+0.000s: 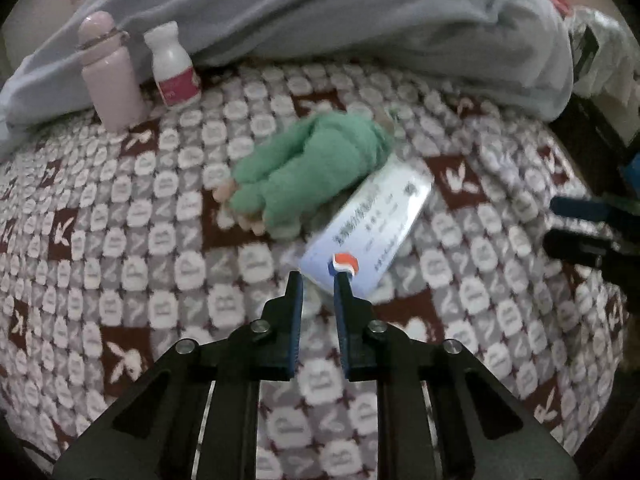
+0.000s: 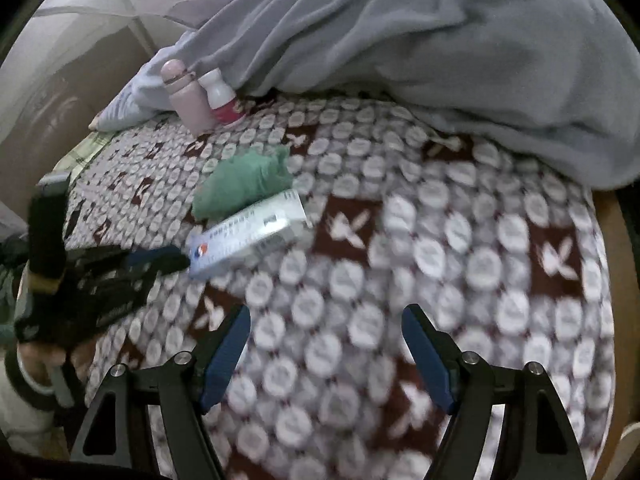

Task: Collect trash
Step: 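Grasp the white medicine box with the left tool while the right tool grasps the green cloth toy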

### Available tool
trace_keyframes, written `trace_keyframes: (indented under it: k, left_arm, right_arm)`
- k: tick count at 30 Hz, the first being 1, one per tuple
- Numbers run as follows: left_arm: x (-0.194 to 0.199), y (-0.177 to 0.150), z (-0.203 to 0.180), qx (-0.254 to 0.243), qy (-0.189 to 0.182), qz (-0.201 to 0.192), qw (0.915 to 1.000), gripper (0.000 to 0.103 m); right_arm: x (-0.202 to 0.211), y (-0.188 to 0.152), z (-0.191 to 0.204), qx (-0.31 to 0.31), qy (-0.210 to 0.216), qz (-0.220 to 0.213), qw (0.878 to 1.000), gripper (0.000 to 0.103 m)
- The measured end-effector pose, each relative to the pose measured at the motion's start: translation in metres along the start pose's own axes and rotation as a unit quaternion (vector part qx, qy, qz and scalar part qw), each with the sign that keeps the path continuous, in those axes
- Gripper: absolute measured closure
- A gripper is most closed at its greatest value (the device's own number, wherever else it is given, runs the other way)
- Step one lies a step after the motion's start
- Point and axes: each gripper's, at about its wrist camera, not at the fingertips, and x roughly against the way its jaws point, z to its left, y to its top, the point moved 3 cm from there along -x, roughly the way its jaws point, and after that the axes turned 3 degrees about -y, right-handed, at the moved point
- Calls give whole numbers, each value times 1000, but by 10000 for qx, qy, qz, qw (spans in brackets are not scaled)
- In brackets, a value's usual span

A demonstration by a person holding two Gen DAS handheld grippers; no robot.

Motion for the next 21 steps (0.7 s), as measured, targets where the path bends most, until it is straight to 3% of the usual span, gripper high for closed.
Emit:
trace_keyframes:
  k: [1, 2, 3, 5, 11, 15, 17, 21]
  left_arm:
    - [0, 1, 0, 8, -62, -39, 10000, 69]
    - [-2, 5, 0, 19, -131, -63, 9999, 44]
    - [-3, 8, 0, 38, -183, -92, 9998, 38]
    - [-10, 16, -6, -10, -294, -155, 9994, 38]
    - [-50, 30, -33, -673, 192, 379, 9968, 38]
    - [-64, 32, -44, -888, 365, 495, 9942, 39]
    - [-60, 34, -41, -742, 290, 442, 9958, 47]
    - [-27, 26, -24, -206, 91, 253, 9994, 53]
  right_arm:
    - [1, -1, 2, -19, 62, -10, 10000, 27]
    - [0, -2, 4, -15, 83, -7, 10000, 27]
    - [1, -5, 5, 10, 66, 5, 10000, 27]
    - [1, -11, 5, 96, -62, 54, 9999, 27]
    - [7, -19, -12, 56, -280, 76, 9996, 27]
    - [12, -16, -24, -90, -317, 15, 9995, 27]
    - [12, -12, -27, -145, -323, 3, 9994, 27]
    - [7, 0, -21, -118, -136, -33, 9998, 27]
